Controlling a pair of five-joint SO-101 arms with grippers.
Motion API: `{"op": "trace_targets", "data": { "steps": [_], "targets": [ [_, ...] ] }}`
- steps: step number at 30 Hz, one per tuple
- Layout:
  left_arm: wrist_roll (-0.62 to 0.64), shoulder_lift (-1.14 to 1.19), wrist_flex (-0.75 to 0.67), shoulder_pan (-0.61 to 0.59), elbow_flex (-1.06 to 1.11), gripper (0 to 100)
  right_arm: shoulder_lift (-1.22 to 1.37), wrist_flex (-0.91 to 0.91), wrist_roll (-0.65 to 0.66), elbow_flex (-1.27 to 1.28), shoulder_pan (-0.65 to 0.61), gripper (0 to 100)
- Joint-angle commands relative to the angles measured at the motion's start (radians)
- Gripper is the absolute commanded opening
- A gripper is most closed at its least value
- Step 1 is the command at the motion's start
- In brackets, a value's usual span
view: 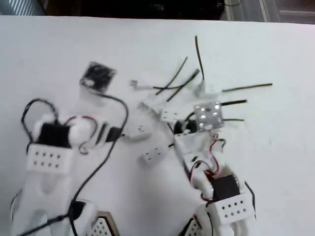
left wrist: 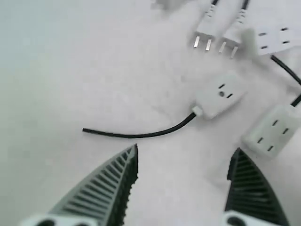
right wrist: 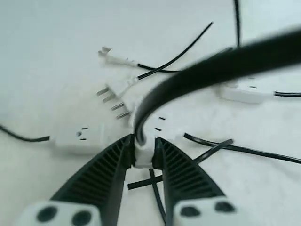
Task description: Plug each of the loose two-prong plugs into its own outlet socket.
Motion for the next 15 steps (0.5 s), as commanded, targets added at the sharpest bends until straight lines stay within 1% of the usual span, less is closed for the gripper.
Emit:
{"op": "trace_targets", "data": {
  "steps": [1,4,6,10,15],
  "targets": [
    [0.002,-0.18,-0.071,-0.139,0.132,31,0.071,0.002,0.011,-0.057,-0.12,1.7],
    [0.002,-0.282,-0.157,-0.228,0.278,31,0.205,0.005,0.003,-0.084,-0.203,1.7],
    [0.002,-0.337,-0.216,-0.265,0.371,31,0.28,0.005,0.002,-0.107,-0.234,1.7],
    [0.002,-0.424,-0.31,-0.294,0.531,31,0.344,0.001,0.002,-0.133,-0.282,1.7],
    [0.002,-0.484,-0.387,-0.314,0.652,31,0.354,-0.015,0.002,-0.114,-0.317,1.7]
  ]
}}
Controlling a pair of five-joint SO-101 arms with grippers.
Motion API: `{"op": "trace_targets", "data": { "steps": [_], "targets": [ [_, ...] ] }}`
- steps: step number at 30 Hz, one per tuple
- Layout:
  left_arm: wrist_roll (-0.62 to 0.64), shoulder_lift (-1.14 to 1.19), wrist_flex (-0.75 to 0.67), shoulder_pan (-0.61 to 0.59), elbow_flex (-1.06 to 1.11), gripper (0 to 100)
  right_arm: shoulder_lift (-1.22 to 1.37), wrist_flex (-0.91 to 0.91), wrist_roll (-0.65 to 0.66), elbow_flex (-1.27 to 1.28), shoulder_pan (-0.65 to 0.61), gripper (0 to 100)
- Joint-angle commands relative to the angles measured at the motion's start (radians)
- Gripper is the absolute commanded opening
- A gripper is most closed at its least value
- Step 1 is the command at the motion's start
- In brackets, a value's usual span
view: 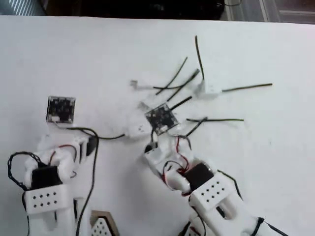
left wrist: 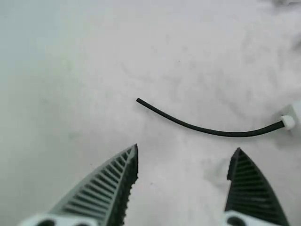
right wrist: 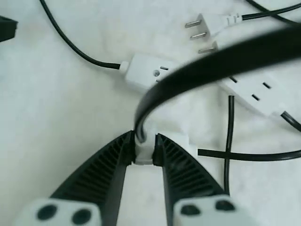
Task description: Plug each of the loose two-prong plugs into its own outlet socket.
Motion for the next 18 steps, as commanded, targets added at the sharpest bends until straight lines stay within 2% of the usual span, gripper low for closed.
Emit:
{"op": "trace_targets", "data": {
  "steps": [1,6,18],
  "targets": [
    [0.003,-0.048,-0.054,-0.013,0.046,31,0.004,-0.035,0.002,-0.018,-0.012,1.7],
    [0.003,-0.058,-0.051,-0.013,0.054,31,0.001,-0.116,0.002,0.063,-0.013,1.7],
    [0.003,-0.054,-0.048,-0.013,0.055,31,0.005,-0.143,-0.04,0.106,-0.062,1.7]
  ]
}}
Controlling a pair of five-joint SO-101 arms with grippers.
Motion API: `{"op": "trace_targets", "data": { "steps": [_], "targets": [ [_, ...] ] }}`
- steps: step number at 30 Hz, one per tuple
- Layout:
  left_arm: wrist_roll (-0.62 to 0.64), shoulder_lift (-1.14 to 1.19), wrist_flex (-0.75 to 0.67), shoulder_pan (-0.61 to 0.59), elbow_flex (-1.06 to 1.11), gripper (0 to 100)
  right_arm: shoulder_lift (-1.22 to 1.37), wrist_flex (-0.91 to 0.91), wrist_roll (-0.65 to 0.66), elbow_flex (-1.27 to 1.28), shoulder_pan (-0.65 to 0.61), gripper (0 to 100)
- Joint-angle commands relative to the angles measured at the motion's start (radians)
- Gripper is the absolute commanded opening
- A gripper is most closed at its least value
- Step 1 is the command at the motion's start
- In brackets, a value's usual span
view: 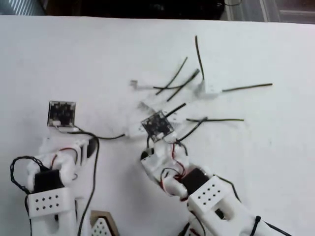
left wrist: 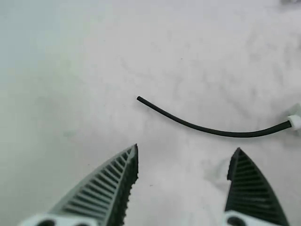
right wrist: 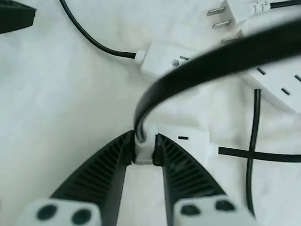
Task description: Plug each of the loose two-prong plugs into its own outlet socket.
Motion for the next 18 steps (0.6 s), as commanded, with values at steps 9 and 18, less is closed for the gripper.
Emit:
{"op": "trace_targets", "data": {
  "steps": [9,18],
  "targets": [
    [0.003,-0.015,-0.017,-0.01,0.006,31,0.004,-0.03,0.002,0.011,0.051,1.7],
    [0.003,-0.015,-0.017,-0.01,0.006,31,0.03,-0.081,0.002,0.034,0.047,1.7]
  ]
}}
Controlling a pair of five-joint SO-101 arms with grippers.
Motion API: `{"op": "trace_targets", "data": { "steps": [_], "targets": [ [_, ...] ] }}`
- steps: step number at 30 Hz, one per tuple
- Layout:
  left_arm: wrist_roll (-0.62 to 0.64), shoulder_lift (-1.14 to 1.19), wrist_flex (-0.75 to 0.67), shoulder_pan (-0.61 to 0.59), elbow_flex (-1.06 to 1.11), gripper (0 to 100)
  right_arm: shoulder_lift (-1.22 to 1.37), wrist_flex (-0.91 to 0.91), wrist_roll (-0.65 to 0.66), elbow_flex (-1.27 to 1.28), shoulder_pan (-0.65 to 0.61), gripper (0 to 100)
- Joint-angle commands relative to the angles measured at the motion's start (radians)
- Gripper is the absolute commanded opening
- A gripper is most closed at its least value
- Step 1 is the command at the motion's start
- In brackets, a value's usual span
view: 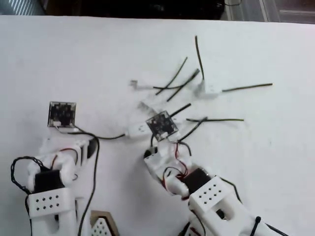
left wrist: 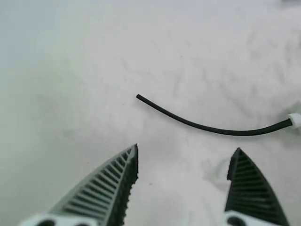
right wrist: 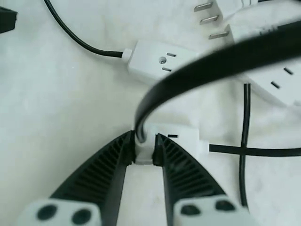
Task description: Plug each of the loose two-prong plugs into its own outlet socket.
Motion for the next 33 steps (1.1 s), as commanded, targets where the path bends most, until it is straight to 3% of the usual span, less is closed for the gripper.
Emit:
{"op": "trace_targets", "data": {
  "steps": [1,11,20,29,33],
  "targets": [
    [0.003,-0.013,-0.017,-0.008,-0.003,31,0.045,-0.053,0.003,-0.002,0.008,1.7],
    [0.003,-0.013,-0.015,-0.008,-0.002,31,0.174,-0.074,0.006,-0.026,-0.025,1.7],
    [0.003,-0.013,-0.015,-0.008,-0.002,31,0.177,-0.027,0.245,0.028,-0.041,1.7],
    [0.003,-0.012,-0.015,-0.008,-0.002,31,0.154,-0.012,0.258,-0.005,-0.039,1.7],
    [0.002,-0.013,-0.023,-0.008,0.014,31,0.094,0.124,0.252,-0.141,-0.036,1.7]
  ]
}}
